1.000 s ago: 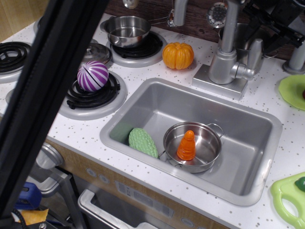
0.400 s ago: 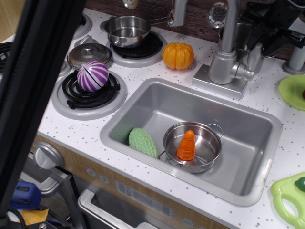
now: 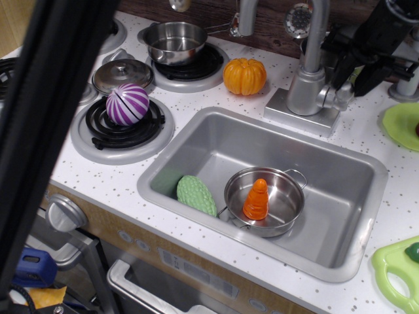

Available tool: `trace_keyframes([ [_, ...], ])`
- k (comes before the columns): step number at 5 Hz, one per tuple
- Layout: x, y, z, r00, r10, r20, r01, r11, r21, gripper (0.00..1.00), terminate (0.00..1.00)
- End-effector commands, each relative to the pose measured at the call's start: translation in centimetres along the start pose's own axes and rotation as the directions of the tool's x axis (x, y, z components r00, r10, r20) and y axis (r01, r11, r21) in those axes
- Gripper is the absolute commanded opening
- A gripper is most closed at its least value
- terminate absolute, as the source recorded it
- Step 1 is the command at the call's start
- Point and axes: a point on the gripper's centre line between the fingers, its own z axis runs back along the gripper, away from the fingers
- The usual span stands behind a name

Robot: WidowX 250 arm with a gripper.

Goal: Turn lever vertical to front

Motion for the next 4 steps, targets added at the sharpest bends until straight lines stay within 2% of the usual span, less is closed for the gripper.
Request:
trace_keyframes([
  [1,0.0,0.8,1.6,0.999,0.039,0.016,-0.037,0.996,-0.085,0.00,0.00],
  [2,-0.8,0.8,1.4,0.999,0.039,0.019,-0.037,0.996,-0.085,0.00,0.00],
  [4,-1.5,0.6,-0.6,0.998,0.038,0.048,-0.034,0.995,-0.096,0.00,0.00],
])
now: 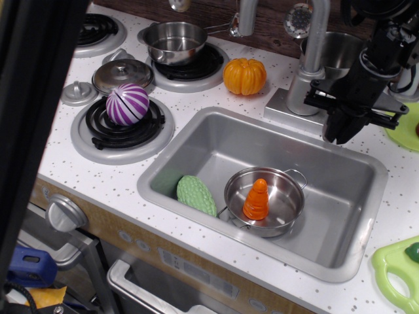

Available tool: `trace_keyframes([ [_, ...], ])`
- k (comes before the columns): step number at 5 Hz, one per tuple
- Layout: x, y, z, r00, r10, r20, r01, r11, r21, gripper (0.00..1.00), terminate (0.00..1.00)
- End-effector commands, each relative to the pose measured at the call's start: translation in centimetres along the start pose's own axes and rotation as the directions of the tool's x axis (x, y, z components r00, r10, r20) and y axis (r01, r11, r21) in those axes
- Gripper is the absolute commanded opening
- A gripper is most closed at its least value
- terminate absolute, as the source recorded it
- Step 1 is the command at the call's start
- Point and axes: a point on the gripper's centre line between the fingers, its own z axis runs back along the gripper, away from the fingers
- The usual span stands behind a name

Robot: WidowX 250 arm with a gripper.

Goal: Turn lever vertical to front

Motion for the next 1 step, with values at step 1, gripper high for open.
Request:
trace_keyframes([
  [1,2.06,0.38,3.83,0.997,-0.008,0.082,0.007,1.000,0.006,0.00,1.00],
])
